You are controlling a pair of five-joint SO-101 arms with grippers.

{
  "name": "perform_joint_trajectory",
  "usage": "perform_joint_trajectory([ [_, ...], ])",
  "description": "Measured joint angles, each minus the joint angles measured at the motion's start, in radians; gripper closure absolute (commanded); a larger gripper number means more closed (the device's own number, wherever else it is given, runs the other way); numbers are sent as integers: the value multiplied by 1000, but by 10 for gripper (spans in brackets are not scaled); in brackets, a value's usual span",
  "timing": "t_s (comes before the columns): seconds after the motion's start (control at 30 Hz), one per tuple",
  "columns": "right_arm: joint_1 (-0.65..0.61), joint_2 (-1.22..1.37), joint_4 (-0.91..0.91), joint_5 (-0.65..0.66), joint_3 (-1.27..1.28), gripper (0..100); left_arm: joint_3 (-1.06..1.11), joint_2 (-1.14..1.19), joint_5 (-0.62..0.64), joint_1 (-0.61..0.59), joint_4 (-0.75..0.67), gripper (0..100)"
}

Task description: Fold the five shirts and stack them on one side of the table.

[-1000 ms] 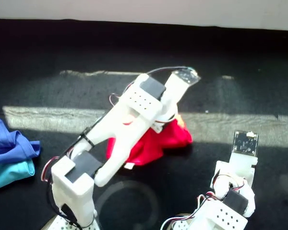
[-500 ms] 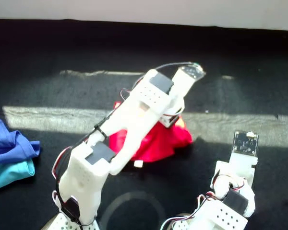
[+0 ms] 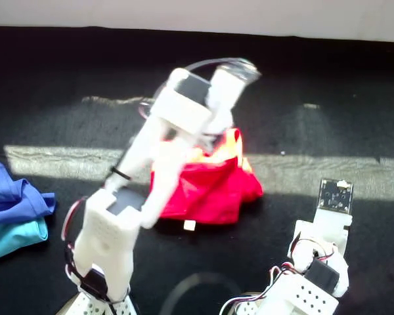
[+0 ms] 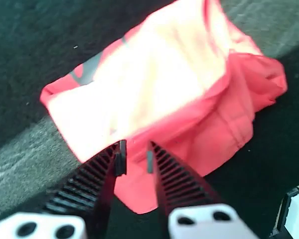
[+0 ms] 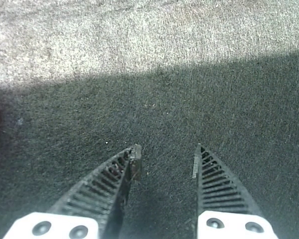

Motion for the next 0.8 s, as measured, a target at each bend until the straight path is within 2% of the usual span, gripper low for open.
perform_joint_trajectory([
  [0.13, 0, 0, 0, 0, 0, 828, 80, 18, 3, -80, 0, 991],
  [0.37, 0, 0, 0, 0, 0, 828, 304, -9, 2, -75, -48, 991],
  [0.63, 0, 0, 0, 0, 0, 828, 674, -230, 5, 69, -285, 991],
  [0.8, 0, 0, 0, 0, 0, 828, 818, -290, 5, 127, -390, 991],
])
